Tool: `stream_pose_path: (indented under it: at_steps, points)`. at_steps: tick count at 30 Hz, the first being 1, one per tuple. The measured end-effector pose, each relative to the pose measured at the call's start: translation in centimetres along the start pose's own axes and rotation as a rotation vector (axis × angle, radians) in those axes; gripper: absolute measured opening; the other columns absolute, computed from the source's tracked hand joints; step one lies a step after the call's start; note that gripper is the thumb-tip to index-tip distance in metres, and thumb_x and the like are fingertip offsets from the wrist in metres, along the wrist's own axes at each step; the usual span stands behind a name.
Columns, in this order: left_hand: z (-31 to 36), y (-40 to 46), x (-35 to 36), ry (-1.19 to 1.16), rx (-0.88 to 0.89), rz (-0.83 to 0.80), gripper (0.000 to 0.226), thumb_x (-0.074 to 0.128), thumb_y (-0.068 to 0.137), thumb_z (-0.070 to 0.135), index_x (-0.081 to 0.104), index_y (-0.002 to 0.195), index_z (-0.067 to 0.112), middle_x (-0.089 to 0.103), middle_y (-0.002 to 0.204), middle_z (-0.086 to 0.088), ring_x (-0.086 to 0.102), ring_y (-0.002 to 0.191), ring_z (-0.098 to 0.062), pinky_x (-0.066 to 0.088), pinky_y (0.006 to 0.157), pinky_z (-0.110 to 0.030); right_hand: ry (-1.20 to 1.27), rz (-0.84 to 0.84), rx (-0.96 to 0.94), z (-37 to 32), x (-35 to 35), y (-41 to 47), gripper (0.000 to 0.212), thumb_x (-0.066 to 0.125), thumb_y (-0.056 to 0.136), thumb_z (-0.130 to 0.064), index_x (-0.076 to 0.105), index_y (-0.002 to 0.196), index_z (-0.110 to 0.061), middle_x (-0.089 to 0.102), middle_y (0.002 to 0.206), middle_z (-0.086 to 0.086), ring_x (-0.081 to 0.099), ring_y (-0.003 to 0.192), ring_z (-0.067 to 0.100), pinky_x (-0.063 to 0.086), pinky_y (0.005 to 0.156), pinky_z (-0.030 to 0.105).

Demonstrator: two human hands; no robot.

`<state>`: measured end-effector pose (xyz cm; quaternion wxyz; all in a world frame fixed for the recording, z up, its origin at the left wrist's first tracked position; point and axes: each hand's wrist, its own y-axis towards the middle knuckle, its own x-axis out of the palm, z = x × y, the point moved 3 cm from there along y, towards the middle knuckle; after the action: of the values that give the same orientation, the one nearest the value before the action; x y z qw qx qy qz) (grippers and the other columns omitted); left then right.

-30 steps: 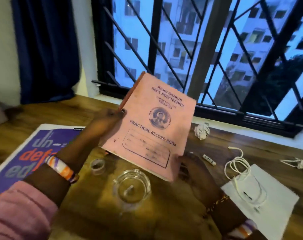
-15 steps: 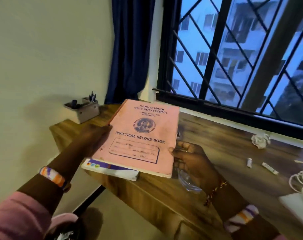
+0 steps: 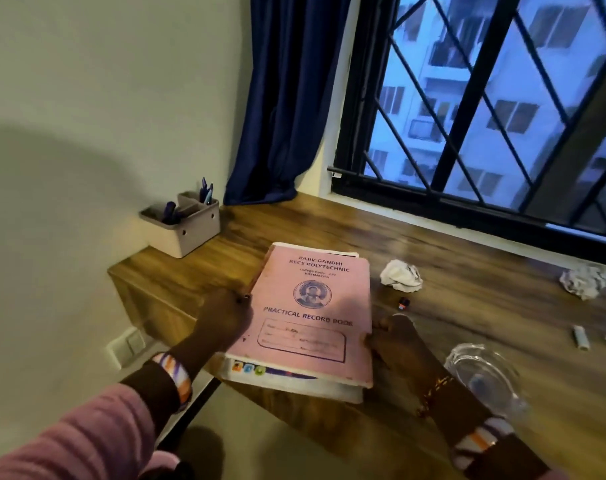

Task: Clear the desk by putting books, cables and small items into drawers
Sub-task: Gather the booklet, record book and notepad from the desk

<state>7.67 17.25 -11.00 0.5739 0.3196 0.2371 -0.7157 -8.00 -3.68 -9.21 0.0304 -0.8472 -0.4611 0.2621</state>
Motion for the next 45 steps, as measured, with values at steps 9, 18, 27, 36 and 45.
stream_pose_path:
  at_steps: [9, 18, 27, 36, 45]
  points:
    - [0.4, 2.9, 0.2, 0.171, 0.085, -0.05, 0.028, 0.051, 0.093, 0.022, 0.07, 0.086, 0.003, 0.071, 0.092, -0.016, 0.061, 0.076, -0.021, 0.035, 0.063, -0.021, -0.165, 0.079, -0.017, -0.7, 0.8, 1.7, 0.034, 0.052, 0.079, 0.01, 0.06, 0.113, 0.007, 0.064, 0.113, 0.024, 0.061, 0.103, 0.036, 0.052, 0.088, 0.048]
    - [1.5, 2.7, 0.8, 0.233, 0.062, -0.132, 0.028, 0.047, 0.094, 0.021, 0.065, 0.099, 0.0, 0.068, 0.104, -0.018, 0.063, 0.096, -0.028, 0.048, 0.081, -0.028, -0.176, -0.067, -0.081, -1.2, 0.6, 1.2, 0.051, 0.06, 0.081, 0.008, 0.045, 0.13, 0.006, 0.052, 0.131, 0.02, 0.054, 0.114, 0.026, 0.051, 0.08, 0.028]
    - [6.4, -1.3, 0.7, 0.633, 0.022, -0.295, 0.041, 0.037, 0.097, 0.034, 0.051, 0.125, 0.008, 0.052, 0.134, -0.013, 0.048, 0.125, -0.024, 0.036, 0.103, -0.029, -0.191, -0.084, -0.359, -1.9, -5.4, -2.4, 0.042, 0.064, 0.079, 0.004, 0.057, 0.12, 0.003, 0.058, 0.125, 0.018, 0.054, 0.117, 0.03, 0.044, 0.096, 0.037]
    - [22.4, -9.6, 12.4, 0.352, 0.409, -0.348, 0.05, 0.056, 0.085, 0.047, 0.054, 0.121, 0.012, 0.054, 0.129, -0.014, 0.05, 0.118, -0.031, 0.039, 0.09, -0.03, -0.307, 0.141, -0.403, 5.8, -20.3, -6.2, 0.031, 0.063, 0.08, -0.001, 0.065, 0.112, -0.004, 0.067, 0.112, 0.009, 0.062, 0.101, 0.016, 0.045, 0.08, 0.02]
    - [36.2, -22.4, 27.6, 0.152, 0.689, -0.795, 0.051, 0.059, 0.088, 0.033, 0.048, 0.13, 0.007, 0.048, 0.138, -0.009, 0.048, 0.121, -0.023, 0.039, 0.084, -0.022, -0.598, 0.61, -0.19, 23.0, -35.9, -12.5, 0.048, 0.058, 0.089, -0.021, 0.045, 0.134, -0.007, 0.048, 0.139, 0.011, 0.044, 0.129, 0.024, 0.029, 0.103, 0.024]
